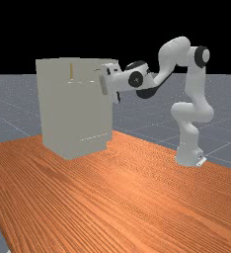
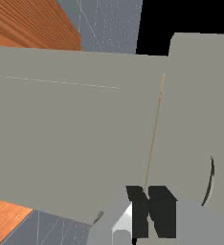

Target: Open the drawer

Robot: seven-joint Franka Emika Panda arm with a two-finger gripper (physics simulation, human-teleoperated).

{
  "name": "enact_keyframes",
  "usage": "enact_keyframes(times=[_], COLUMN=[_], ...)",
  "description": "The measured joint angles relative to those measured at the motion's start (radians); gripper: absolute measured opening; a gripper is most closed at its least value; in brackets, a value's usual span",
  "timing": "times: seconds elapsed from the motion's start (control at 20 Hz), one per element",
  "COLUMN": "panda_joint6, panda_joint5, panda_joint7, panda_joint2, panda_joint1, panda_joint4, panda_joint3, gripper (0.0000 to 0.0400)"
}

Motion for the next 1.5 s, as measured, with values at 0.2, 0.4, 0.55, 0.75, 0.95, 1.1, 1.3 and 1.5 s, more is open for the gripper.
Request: enact_keyframes(times=[0.2,0.4,0.55,0.75,0.95,1.1,1.3,1.5], panda_joint6=[-0.017,-0.06,0.043,-0.131,-0.295,-0.393,-0.431,-0.368], panda_joint5=[0.013,0.044,-0.007,0.22,0.321,0.373,0.456,0.61], panda_joint7=[0.066,0.075,0.061,-0.132,-0.344,-0.47,-0.585,-0.623], panda_joint2=[0.015,0.025,-0.081,0.001,0.116,0.186,0.134,-0.012], panda_joint1=[0.015,0.046,0.082,0.152,0.207,0.229,0.247,0.223], panda_joint4=[-0.007,-0.006,-0.065,0.274,0.705,0.972,1.114,1.067], panda_joint3=[0.014,0.047,0.08,0.156,0.221,0.246,0.233,0.139], gripper=[0.0003,0.0,0.0,0.0,0.0,0.0,0.0,0.0])
